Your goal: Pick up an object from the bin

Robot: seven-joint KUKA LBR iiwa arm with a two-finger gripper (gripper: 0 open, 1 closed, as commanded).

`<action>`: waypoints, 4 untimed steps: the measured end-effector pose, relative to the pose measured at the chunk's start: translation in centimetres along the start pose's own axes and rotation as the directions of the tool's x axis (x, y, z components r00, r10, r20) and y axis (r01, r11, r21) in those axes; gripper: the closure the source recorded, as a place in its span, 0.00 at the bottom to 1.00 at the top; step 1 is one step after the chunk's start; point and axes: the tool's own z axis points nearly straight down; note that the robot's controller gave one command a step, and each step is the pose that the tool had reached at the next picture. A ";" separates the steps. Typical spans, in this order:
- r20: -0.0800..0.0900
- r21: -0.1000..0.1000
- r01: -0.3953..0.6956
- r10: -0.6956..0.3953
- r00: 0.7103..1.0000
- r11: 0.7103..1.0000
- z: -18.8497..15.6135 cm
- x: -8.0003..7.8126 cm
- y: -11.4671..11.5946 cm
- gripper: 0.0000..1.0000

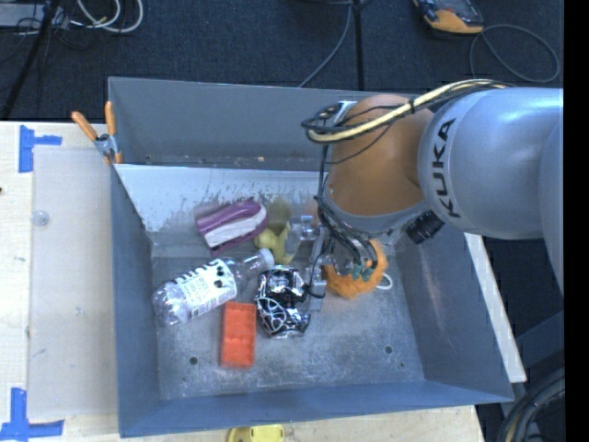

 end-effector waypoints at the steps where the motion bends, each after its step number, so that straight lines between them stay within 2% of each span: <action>1: 0.004 0.000 0.000 0.000 1.000 1.000 -0.3 0.0 0.0 0.00; 2: -0.001 0.000 -0.012 0.012 1.000 1.000 -5.2 -1.3 0.3 0.00; 3: 0.018 -0.002 -0.028 0.028 0.999 1.000 -3.7 -1.6 -0.5 0.00; 4: 0.002 0.000 0.062 -0.062 0.998 0.998 2.4 -0.5 -0.5 0.00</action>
Offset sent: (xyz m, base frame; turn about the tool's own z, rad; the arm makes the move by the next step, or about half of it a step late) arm 0.0281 0.0085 0.1088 0.0261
